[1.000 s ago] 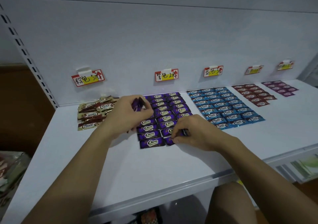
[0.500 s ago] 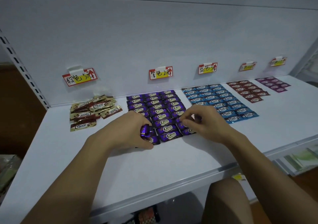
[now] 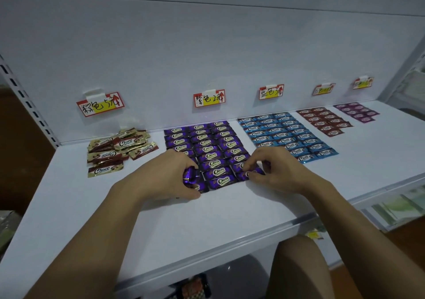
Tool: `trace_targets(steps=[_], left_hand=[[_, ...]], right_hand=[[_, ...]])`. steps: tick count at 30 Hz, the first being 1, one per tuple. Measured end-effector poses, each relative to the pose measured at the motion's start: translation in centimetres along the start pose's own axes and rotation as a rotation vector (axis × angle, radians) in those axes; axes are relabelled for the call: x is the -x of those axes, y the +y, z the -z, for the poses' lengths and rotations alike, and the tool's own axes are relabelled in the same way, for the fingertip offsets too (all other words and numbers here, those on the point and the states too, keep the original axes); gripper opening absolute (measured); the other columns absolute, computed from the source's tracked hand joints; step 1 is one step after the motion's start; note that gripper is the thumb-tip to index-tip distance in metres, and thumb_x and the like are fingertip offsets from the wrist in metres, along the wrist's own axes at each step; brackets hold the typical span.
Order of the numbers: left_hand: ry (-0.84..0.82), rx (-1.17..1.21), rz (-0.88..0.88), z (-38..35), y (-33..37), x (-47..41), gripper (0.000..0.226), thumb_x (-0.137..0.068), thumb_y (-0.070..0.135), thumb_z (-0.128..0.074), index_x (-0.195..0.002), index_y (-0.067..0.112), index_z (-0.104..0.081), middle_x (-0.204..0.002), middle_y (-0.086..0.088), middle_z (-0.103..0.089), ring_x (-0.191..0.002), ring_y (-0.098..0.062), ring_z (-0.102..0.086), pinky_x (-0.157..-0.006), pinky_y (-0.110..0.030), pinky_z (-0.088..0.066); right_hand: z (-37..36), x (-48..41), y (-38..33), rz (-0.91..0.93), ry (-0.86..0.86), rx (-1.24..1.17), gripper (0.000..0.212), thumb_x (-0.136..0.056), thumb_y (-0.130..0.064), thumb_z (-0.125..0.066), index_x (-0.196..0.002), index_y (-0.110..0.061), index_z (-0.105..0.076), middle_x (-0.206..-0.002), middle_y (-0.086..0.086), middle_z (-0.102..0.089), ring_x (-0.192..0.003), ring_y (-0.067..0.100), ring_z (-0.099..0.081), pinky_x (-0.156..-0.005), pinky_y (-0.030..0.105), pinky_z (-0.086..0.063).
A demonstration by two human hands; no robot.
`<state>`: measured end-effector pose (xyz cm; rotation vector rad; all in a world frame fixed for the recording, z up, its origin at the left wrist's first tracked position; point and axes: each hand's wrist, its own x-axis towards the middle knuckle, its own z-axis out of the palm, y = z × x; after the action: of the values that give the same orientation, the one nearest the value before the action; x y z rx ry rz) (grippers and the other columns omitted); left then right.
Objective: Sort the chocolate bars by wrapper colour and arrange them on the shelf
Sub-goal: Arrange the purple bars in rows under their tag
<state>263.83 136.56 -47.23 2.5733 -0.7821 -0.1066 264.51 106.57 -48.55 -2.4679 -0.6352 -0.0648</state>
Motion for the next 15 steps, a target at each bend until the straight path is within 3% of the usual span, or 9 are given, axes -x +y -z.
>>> trace_targets(steps=[2,5,9,12,15], left_hand=[[0.002,0.088,0.018,0.4,0.1,-0.1,0.024,-0.073,0.042,-0.085,-0.071,0.025,-0.067,-0.066,0.017,-0.064,-0.063,-0.004,-0.059,-0.054,-0.021,-0.044],[0.183,0.335,0.059,0.9,0.0,-0.6,0.011,-0.082,0.037,-0.08,-0.081,0.029,-0.073,-0.071,0.017,-0.067,-0.064,-0.004,-0.062,-0.059,-0.024,-0.048],[0.343,0.72,0.199,1.1,-0.5,-0.6,0.007,-0.094,0.015,-0.07,-0.089,0.01,-0.069,-0.057,0.011,-0.059,-0.048,-0.008,-0.05,-0.048,-0.024,-0.041],[0.402,1.064,0.26,1.4,-1.0,-0.7,0.01,-0.097,0.012,-0.064,-0.087,0.007,-0.064,-0.061,-0.002,-0.047,-0.049,-0.016,-0.041,-0.044,-0.027,-0.037],[0.44,1.353,0.342,1.6,-1.0,-1.2,0.015,-0.099,0.011,-0.058,-0.086,0.012,-0.065,-0.064,-0.003,-0.046,-0.046,-0.015,-0.041,-0.041,-0.024,-0.037]], right_hand=[[0.3,0.1,-0.8,-0.045,0.039,-0.253,0.032,-0.081,-0.004,-0.057,-0.102,-0.024,-0.073,-0.092,-0.001,-0.067,-0.069,0.006,-0.054,-0.06,0.014,-0.04],[0.2,-0.2,-2.9,-0.072,0.04,-0.688,0.057,-0.065,0.005,-0.037,-0.111,-0.013,-0.066,-0.098,0.008,-0.062,-0.079,0.005,-0.054,-0.064,0.018,-0.043],[-1.5,-1.3,-5.6,0.003,0.063,-1.063,0.054,-0.066,0.02,-0.04,-0.099,-0.012,-0.068,-0.091,0.009,-0.06,-0.076,0.021,-0.055,-0.065,0.035,-0.045],[-2.2,-2.0,-6.8,0.001,0.064,-1.205,0.042,-0.08,0.025,-0.049,-0.089,-0.011,-0.068,-0.085,0.012,-0.062,-0.077,0.024,-0.064,-0.079,0.045,-0.055],[-2.9,-2.3,-7.7,0.006,0.082,-1.219,0.037,-0.08,0.031,-0.048,-0.082,-0.004,-0.06,-0.081,0.016,-0.065,-0.078,0.026,-0.067,-0.074,0.037,-0.057]])
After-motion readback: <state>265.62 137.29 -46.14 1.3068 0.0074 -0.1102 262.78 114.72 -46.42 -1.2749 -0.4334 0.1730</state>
